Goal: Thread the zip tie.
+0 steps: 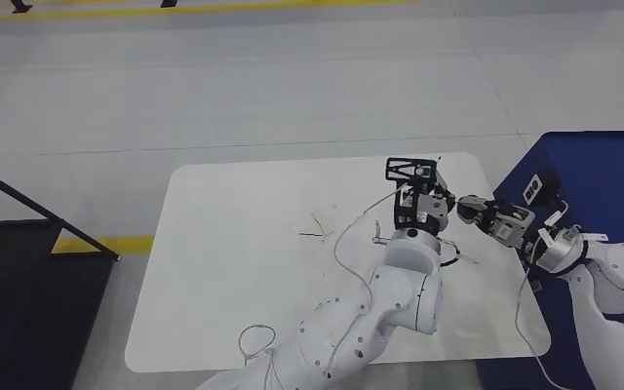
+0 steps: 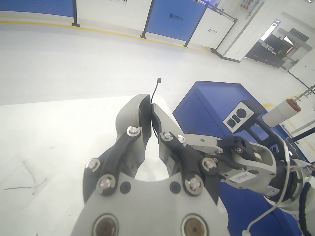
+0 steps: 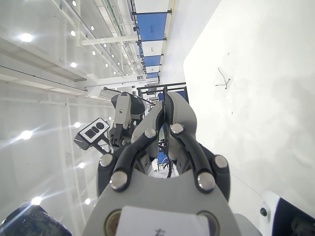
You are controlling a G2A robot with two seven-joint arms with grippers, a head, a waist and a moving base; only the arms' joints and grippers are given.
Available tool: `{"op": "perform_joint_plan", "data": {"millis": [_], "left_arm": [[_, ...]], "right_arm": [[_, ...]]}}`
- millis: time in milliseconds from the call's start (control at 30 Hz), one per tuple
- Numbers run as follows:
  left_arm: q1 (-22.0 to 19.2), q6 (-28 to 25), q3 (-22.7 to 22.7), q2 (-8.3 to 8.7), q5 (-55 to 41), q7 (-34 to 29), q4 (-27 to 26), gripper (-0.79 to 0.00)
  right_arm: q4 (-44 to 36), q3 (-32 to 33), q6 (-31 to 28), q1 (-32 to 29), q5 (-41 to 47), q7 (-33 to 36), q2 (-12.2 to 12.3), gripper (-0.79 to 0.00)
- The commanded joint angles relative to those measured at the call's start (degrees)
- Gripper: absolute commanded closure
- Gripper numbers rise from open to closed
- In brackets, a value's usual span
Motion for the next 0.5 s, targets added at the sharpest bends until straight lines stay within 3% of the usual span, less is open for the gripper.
{"op": "perform_joint_plan", "data": {"millis": [0,467], "left_arm": [[-0.3,-0.1,0.1,-0.43,0.6,0.0,1.0,0.0],[-0.2,-1.6,-1.3,-2.86,1.4,1.1,4.1,0.0]], "right_arm": [[0.0,0.0,0.0,0.0,0.0,0.0,0.0,0.0],[0.0,0.0,0.0,0.0,0.0,0.0,0.0,0.0]]}}
